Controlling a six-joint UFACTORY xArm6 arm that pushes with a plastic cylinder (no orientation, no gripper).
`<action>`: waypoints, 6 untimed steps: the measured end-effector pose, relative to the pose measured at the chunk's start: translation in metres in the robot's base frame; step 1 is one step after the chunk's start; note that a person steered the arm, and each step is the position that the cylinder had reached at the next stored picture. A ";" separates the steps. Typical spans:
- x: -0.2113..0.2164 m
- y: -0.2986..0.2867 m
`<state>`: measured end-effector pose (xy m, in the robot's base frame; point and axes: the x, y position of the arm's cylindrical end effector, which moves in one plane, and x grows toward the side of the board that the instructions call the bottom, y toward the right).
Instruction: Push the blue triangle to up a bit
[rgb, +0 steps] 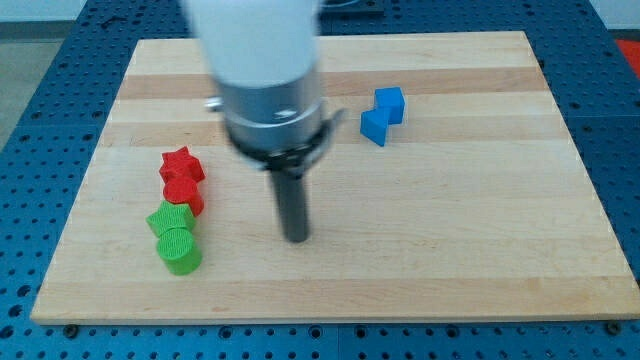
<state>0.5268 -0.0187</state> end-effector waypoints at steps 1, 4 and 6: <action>-0.030 0.030; -0.125 0.076; -0.135 0.098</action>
